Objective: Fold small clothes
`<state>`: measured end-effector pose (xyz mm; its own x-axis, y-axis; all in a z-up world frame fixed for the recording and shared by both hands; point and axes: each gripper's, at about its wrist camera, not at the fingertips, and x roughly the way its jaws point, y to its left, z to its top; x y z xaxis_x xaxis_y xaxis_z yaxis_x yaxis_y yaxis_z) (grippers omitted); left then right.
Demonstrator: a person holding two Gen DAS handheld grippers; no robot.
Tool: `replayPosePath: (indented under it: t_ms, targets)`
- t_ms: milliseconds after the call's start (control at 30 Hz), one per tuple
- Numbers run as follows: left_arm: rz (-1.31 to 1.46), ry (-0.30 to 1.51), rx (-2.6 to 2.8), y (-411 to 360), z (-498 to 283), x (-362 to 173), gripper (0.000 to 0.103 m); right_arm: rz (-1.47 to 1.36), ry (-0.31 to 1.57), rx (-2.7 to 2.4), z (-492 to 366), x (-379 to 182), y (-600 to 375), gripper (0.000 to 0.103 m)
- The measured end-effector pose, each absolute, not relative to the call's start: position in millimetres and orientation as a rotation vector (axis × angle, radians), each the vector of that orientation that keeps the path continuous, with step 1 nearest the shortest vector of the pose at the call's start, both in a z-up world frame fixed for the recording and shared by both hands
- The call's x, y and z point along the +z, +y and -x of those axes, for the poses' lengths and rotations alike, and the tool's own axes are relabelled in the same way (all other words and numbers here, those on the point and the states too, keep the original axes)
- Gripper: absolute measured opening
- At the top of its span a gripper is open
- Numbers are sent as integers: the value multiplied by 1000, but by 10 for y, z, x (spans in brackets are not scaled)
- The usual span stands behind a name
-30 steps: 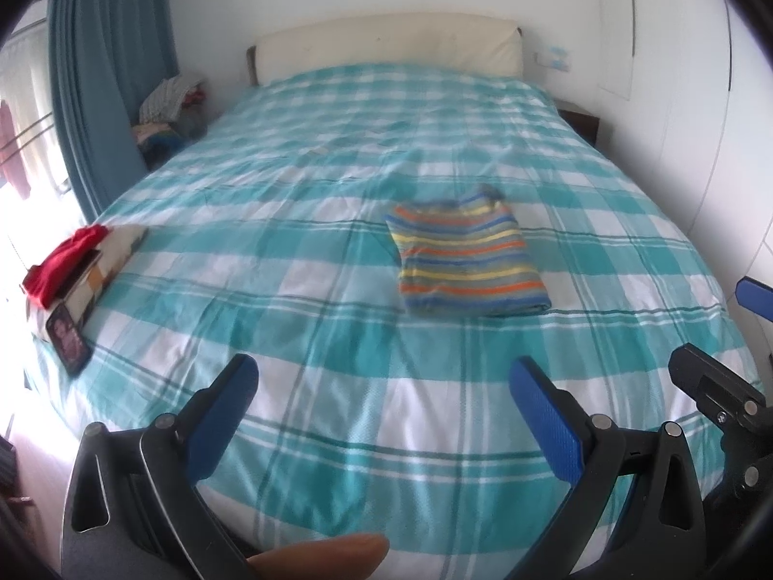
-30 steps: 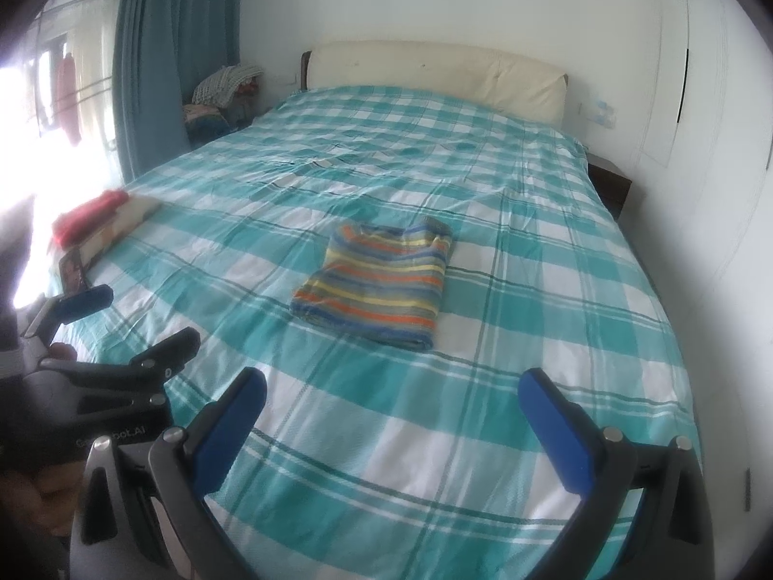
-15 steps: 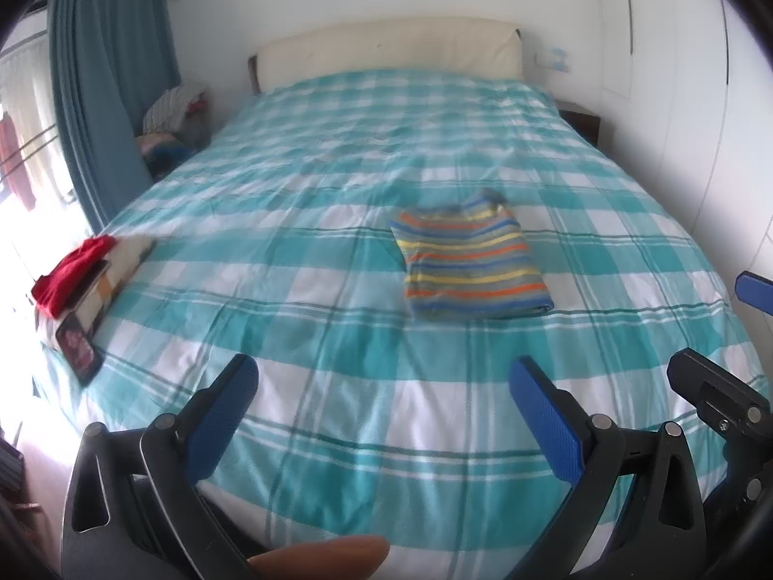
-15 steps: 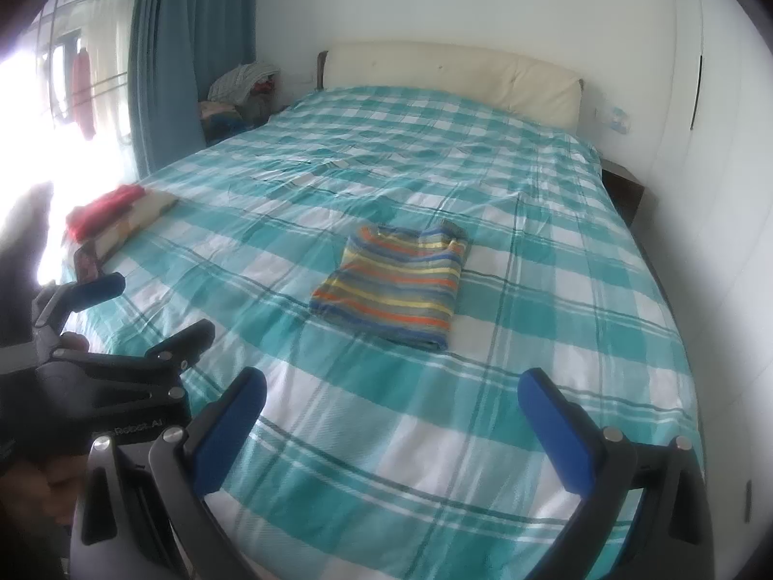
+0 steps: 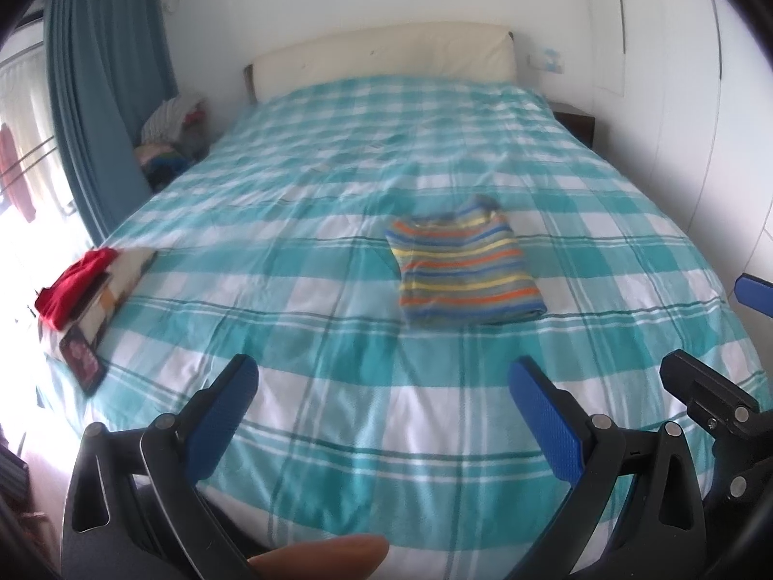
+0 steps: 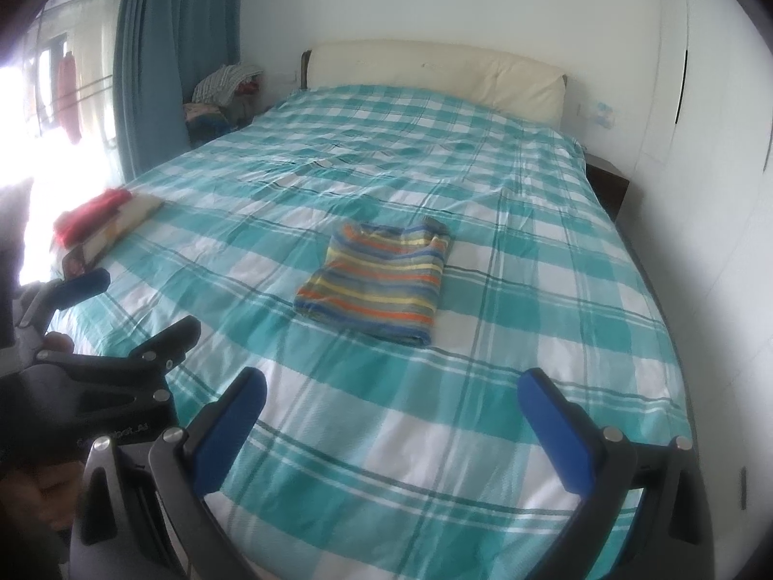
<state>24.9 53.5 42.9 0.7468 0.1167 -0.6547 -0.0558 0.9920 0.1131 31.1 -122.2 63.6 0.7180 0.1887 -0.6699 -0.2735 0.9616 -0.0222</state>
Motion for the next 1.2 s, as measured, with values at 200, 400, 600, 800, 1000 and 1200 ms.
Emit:
replayPosePath:
  t_ms: [200,400,600,800,1000,1200]
  targets:
    - [-83,729,84,502,-279,456,103,137,715,220,-312,658,-1258,102]
    - [-93,732,79,492,-296,459,103,152,711,196,-302,660,-1277,102]
    - [-91,735,73,481,-311,455,103,154,714,189,-301,655,-1278,102]
    - [-87,739,58,449,-328,423,103,145,726,179,-318,616,-1318,102]
    - [-58,725,12,426,-292,419,103,132,737,176,-335,567,-1348,102]
    - [-64,702,16,419,-266,439,103,127,738,176,-337,555,-1365,102]
